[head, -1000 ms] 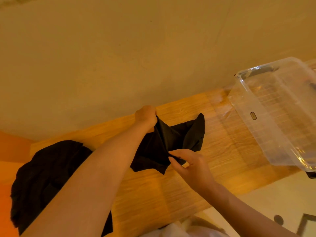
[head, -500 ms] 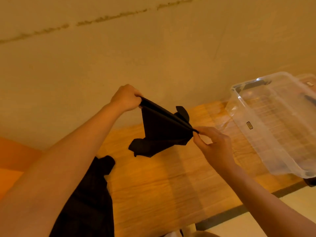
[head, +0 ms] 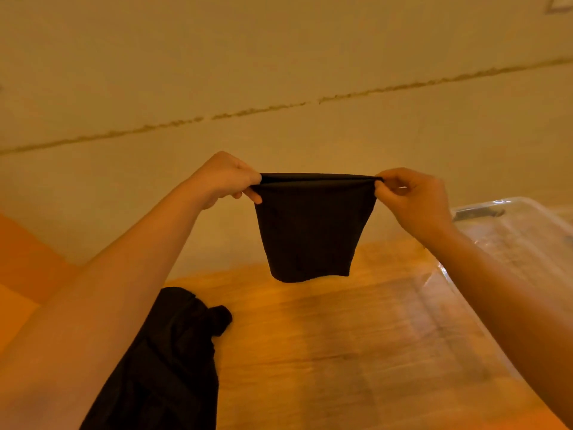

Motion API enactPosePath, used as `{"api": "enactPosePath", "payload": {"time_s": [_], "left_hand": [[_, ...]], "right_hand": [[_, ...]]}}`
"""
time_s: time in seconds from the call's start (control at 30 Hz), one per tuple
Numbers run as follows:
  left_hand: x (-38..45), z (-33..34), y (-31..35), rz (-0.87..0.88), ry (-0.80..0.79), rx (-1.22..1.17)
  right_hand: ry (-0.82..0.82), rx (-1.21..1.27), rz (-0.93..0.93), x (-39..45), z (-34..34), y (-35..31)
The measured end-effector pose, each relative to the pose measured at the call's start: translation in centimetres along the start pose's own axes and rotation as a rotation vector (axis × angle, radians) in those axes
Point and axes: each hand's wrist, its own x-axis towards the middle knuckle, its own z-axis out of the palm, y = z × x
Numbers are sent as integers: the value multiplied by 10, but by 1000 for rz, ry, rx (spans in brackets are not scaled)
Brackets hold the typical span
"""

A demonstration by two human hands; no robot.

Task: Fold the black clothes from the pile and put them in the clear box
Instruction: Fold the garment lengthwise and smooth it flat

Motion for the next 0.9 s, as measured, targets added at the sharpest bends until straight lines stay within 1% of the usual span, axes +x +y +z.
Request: {"api": "enactPosePath", "payload": {"time_s": [0.23,0.33,0.43,0.5,0.6,0.73,0.8,0.9], "left_hand": [[-19,-4,-15,-102,53,-190],[-26,-2,-23,-72,47,-250],[-32,1,-31,16,7,-312],[-35,2,-36,19,-22,-327],[-40,3,-41,2,-115,-331],[-41,0,-49,80,-236,-304],[-39,2,-52,113,-207,-304],[-33,6,-53,144,-107,-273]], "right_hand": [[-118,-13,-4,9,-6,-10],[-168,-18,-2,7,-6,-11],[-197,-32,5,6,-5,-10],[-204,-43,20,6,-5,-8],[-212,-40,53,7,-4,-4],[-219,-24,71,8,-3,-1],[-224,-20,68,9,-3,0],[-235,-17,60,12,0,0]]}}
